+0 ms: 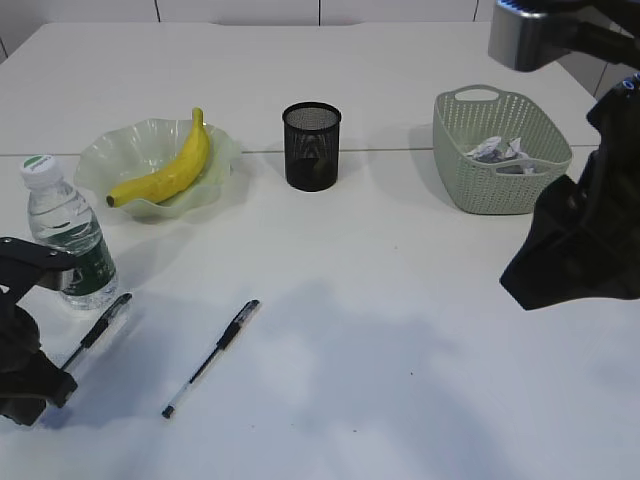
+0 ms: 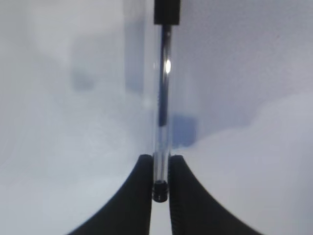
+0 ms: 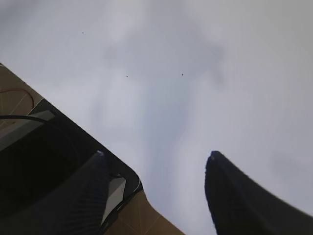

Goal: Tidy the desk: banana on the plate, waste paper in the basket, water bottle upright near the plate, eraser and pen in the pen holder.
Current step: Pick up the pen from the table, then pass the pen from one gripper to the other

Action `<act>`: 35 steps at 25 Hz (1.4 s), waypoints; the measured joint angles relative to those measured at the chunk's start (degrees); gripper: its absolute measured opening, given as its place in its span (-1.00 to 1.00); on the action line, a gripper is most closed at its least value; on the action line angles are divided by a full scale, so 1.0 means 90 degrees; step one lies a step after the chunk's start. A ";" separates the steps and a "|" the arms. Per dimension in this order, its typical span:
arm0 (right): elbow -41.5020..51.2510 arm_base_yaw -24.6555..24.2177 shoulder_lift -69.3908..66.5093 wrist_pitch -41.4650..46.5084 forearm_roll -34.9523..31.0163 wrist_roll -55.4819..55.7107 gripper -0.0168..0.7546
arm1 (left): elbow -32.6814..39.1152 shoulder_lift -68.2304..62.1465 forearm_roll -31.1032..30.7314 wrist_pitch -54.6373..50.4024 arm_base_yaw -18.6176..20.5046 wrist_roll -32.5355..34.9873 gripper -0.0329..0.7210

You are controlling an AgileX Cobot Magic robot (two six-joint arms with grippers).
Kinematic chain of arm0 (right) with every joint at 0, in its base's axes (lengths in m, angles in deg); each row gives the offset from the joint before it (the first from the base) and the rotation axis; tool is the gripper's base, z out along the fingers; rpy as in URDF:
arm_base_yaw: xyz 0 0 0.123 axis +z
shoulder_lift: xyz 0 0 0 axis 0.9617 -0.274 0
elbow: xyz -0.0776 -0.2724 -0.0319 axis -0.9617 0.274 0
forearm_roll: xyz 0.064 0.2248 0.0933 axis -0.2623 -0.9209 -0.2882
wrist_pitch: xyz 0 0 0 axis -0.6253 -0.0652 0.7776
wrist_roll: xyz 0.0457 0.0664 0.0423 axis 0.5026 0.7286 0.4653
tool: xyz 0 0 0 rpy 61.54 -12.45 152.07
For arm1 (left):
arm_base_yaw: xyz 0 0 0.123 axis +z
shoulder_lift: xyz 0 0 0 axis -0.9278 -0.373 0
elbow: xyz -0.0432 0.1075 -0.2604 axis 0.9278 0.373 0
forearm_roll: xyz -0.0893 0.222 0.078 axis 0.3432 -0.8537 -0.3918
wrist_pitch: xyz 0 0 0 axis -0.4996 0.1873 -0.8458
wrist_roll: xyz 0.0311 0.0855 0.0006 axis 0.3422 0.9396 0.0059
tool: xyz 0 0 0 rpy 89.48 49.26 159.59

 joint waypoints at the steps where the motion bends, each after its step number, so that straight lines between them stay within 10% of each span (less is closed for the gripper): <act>1: 0.0000 0.0000 0.0000 0.0000 0.0000 0.0000 0.24 | 0.0000 0.0087 0.0000 -0.0045 0.0000 0.0000 -0.81; 12: 0.0000 0.0000 0.0000 -0.0376 0.0000 -0.0018 0.24 | 0.0000 0.1041 0.0104 -0.0280 0.0000 0.0038 -0.81; 35: 0.0025 0.0000 0.0000 -0.2363 -0.0334 -0.0029 0.24 | 0.0000 0.2222 0.0765 0.1497 -0.1390 0.0064 -0.81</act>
